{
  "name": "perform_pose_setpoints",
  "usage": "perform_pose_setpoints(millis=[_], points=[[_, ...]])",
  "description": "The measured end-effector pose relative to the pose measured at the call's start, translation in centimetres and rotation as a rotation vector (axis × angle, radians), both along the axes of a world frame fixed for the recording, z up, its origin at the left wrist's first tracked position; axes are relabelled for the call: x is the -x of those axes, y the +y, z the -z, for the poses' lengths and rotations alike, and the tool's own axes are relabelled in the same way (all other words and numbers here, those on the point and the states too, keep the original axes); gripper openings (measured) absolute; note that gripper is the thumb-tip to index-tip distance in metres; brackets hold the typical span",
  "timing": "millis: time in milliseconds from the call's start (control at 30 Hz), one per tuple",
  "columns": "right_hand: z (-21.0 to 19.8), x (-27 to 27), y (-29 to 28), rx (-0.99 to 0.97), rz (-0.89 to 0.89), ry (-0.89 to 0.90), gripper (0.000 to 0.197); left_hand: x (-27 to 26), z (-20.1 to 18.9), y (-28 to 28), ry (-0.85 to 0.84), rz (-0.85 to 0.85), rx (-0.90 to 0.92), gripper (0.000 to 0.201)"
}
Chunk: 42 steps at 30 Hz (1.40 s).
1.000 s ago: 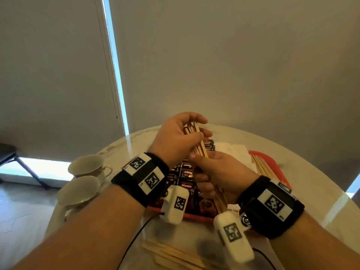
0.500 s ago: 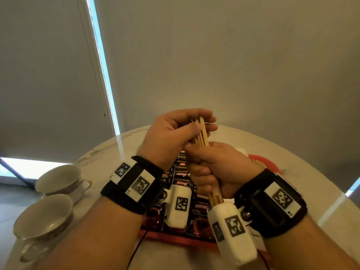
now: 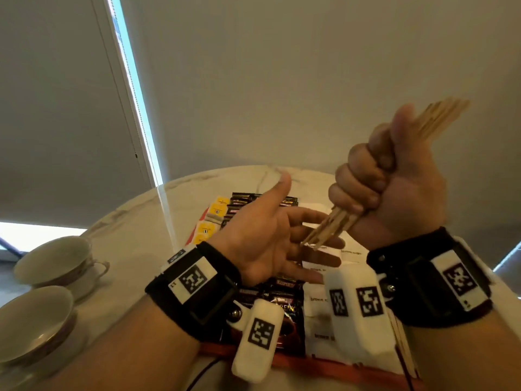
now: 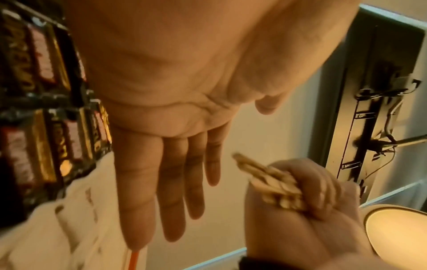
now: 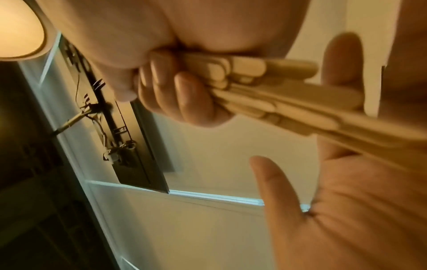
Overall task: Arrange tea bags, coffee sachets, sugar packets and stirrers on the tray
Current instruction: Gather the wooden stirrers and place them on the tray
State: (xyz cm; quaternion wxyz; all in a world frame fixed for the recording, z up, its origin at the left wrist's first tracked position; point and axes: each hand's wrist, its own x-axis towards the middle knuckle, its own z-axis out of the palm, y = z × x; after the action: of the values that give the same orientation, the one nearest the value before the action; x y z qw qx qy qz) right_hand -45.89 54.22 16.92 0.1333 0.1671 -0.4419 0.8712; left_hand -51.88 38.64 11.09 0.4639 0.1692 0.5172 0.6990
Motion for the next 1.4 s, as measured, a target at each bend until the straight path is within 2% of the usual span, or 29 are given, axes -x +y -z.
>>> perform_pose_setpoints(millis=[100,167,267,400,467,567,667,767,800,833,867,900,1000,1067,1167,1233,1300,1400], points=[[1.1,0.7,-0.3,0.005,0.117,0.024,0.053,-0.6,0.4,0.8,-0.129,0.001,-0.061,0.101],[1.9,1.3,-0.6,-0.039,0.157,0.011,0.051,-0.8,0.6,1.2,-0.211,-0.057,-0.116,0.099],[3.3,1.9,-1.4,-0.166,0.178,-0.034,0.045,-0.9,0.9,1.4,-0.237,-0.142,-0.173,0.093],[4.7,2.2,-2.5,-0.281,0.116,-0.111,0.046,-0.7,1.1,1.6,-0.244,-0.222,-0.255,0.089],[4.9,2.1,-2.9,-0.315,0.105,-0.142,0.045,-0.5,1.2,1.7,-0.157,-0.251,-0.215,0.091],[4.6,1.9,-2.8,-0.410,0.063,-0.193,0.043,-0.4,0.7,1.1,0.077,-0.257,-0.142,0.093],[4.2,1.5,-2.5,-0.560,-0.091,-0.271,0.030,-0.3,-0.9,-0.1,0.311,-0.299,-0.130,0.091],[4.1,1.0,-2.7,-0.731,-0.288,-0.350,0.017,-0.2,-2.4,-1.5,0.542,-0.272,-0.130,0.093],[4.2,0.9,-3.0,-0.800,-0.336,-0.353,0.015,-0.2,-2.7,-1.9,0.646,-0.252,-0.104,0.083],[4.3,0.8,-3.3,-0.845,-0.376,-0.351,0.013,-0.3,-3.0,-2.2,0.742,-0.239,-0.072,0.064],[4.2,0.7,-3.6,-0.850,-0.404,-0.349,0.009,-0.5,-3.2,-2.3,0.817,-0.239,-0.052,0.044],[4.0,0.6,-3.8,-0.819,-0.422,-0.348,0.004,-0.8,-3.5,-2.4,0.852,-0.242,-0.054,0.036],[3.2,0.6,-3.6,-0.698,-0.390,-0.324,0.008,-0.9,-4.0,-2.6,0.801,-0.341,-0.222,0.055],[3.0,0.7,-3.3,-0.564,-0.325,-0.392,0.029,-0.5,-4.2,-2.8,0.761,-0.483,-0.329,0.057],[3.1,0.9,-3.4,-0.300,-0.238,-0.547,0.052,-0.5,-4.3,-2.8,0.827,-0.638,-0.325,0.056],[3.4,1.2,-3.8,-0.315,-0.196,-0.569,0.050,-0.9,-4.2,-2.6,0.916,-0.646,-0.264,0.056],[3.8,1.3,-4.4,-0.356,-0.149,-0.570,0.039,-1.4,-4.3,-2.6,0.990,-0.665,-0.197,0.049],[3.9,1.4,-4.6,-0.321,-0.147,-0.587,0.029,-1.3,-4.4,-2.7,1.081,-0.785,-0.189,0.020]])
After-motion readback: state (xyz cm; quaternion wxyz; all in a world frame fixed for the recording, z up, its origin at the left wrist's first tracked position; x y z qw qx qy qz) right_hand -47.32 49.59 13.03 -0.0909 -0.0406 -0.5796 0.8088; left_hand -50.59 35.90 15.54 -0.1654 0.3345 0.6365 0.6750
